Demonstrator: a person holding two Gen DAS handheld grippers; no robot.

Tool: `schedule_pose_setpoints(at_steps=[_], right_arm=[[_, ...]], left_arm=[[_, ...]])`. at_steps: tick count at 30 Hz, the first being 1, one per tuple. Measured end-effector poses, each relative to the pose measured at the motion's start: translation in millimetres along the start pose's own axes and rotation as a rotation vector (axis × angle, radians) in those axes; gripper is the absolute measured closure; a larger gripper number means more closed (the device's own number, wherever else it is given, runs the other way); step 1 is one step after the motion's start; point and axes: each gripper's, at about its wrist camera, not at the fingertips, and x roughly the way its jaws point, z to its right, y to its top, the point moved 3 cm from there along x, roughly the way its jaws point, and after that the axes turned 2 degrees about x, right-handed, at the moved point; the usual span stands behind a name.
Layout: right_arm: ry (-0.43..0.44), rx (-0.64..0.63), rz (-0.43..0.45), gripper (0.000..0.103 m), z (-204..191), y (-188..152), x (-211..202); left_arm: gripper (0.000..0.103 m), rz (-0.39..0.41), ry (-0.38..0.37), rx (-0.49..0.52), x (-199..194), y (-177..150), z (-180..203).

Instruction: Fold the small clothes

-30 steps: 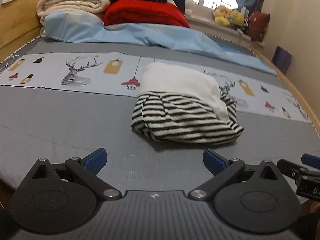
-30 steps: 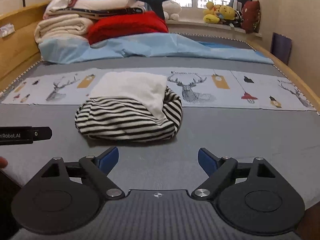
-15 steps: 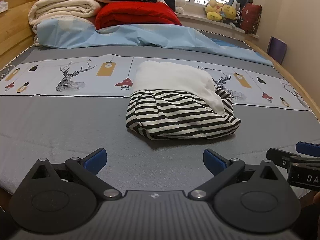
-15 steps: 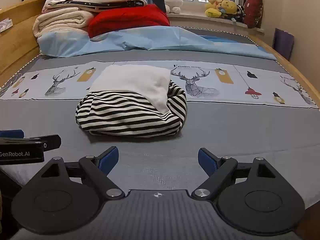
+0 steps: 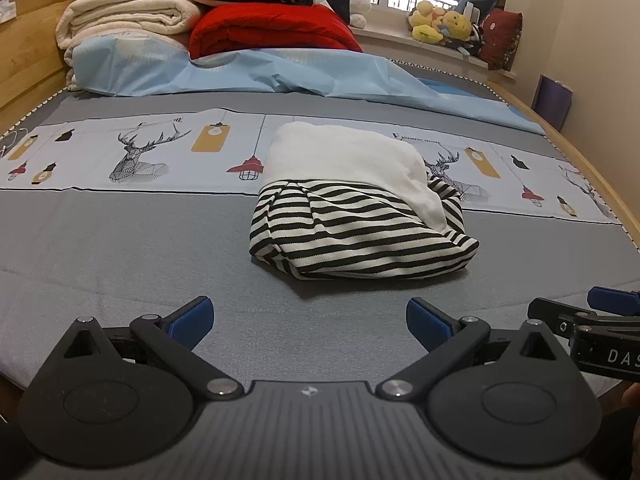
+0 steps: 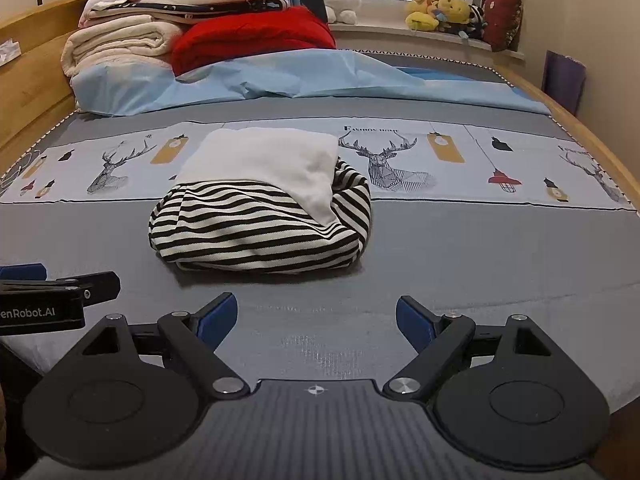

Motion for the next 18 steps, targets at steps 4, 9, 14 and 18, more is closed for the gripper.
schedule_pose_setpoints(at_steps=[4, 9, 14, 18], right_arm=[[-0.002, -0.005, -0.002, 0.016, -0.3, -0.2, 0.6], [-0.003, -0.012, -0.003, 0.016, -0.4, -0.7, 1.7], [-0.004, -0.013, -0.004, 0.016, -0.9, -1.0, 1.7], [-0.003, -0.015, -0.005, 0.016, -0.9, -1.1, 1.7]], left_arm=[[0.001, -0.001, -0.001, 0.002, -0.4, -0.1, 0.5], [0.001, 0.001, -0.003, 0.004, -0.6, 0.1, 0.3], [0.001, 0.001, -0.005, 0.008, -0.3, 0.8, -0.2], [0.001, 0.002, -0.007, 0.006, 0.0, 1.3, -0.8]])
